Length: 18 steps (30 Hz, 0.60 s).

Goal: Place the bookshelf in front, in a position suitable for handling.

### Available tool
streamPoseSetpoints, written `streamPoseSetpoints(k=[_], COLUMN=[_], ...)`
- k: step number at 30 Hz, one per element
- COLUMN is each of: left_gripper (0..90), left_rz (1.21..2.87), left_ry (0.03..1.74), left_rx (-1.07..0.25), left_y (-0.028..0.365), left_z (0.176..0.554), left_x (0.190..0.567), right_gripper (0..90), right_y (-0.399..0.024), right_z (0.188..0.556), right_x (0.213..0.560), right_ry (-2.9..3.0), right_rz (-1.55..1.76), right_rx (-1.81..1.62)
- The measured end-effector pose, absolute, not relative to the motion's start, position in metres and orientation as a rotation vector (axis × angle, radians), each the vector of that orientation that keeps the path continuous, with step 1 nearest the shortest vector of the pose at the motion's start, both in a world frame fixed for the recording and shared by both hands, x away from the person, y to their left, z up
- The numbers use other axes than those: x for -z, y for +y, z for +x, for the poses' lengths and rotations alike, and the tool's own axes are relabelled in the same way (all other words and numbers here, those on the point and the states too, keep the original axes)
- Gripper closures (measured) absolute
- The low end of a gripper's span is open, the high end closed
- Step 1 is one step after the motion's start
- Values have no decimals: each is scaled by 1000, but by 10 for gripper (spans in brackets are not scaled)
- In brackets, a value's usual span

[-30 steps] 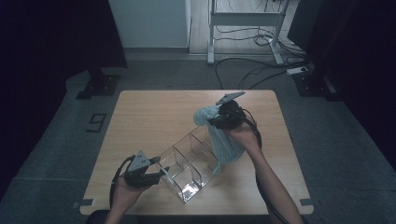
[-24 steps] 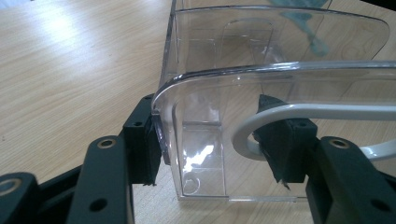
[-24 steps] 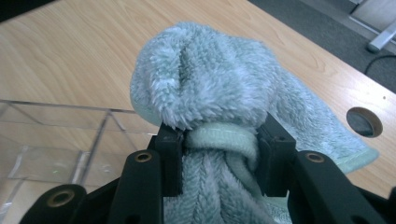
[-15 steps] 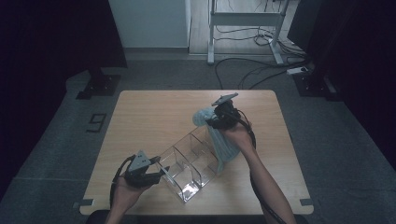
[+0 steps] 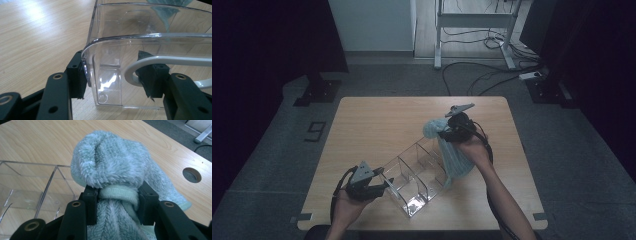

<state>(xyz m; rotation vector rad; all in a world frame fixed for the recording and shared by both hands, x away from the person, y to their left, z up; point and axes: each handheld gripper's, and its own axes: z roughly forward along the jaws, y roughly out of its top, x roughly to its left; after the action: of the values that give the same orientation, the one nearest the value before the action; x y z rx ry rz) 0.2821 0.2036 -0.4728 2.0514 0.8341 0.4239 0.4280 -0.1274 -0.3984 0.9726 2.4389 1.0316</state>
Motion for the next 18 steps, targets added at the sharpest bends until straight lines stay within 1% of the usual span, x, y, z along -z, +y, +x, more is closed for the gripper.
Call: streamPoseSetpoints(k=[18], left_gripper=[449], left_rz=[2047], left_ry=[841], left_rx=[-428], left_y=[203], left_z=[282], left_x=[473], right_gripper=[578], right_y=[-164], right_z=[397], right_x=[403], right_ry=[2425], right_rz=[962], right_rx=[-1085])
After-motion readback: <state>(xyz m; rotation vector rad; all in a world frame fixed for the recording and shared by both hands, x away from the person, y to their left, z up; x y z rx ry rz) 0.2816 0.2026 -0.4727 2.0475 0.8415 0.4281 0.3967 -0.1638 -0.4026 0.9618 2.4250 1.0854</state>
